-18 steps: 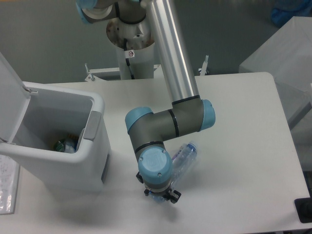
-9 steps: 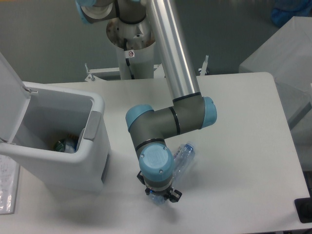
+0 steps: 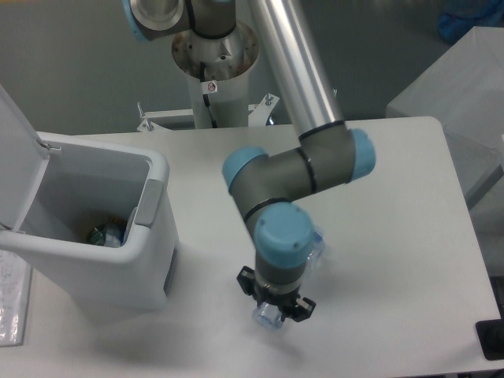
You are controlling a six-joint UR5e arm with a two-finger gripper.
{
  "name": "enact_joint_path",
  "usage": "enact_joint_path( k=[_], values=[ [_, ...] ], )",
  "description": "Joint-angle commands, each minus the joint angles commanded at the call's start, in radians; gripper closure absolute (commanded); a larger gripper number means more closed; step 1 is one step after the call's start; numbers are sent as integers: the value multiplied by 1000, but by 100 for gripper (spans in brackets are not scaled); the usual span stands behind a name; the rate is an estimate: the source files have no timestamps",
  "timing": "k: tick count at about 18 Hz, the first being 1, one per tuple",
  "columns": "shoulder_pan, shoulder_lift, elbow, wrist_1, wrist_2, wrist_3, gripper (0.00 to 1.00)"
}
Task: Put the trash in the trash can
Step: 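Lift the bottle and carry it over the trash bin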
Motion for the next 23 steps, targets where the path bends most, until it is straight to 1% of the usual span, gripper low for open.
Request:
enact_joint_path(
  k=[3,6,10,14,16,20,23],
  values=[
    [34,37,9,0,-103,-2,51],
    [60,71,8,0,-183,-12,51],
    [106,146,8,0,-331,-24,51],
    [159,224,8,2,-526,-144,51],
    [179,256,8,2,-607,-163,52],
    [180,290,9,2,-690,-170,52],
    [173,311,11,2,-782,-190,52]
  ],
)
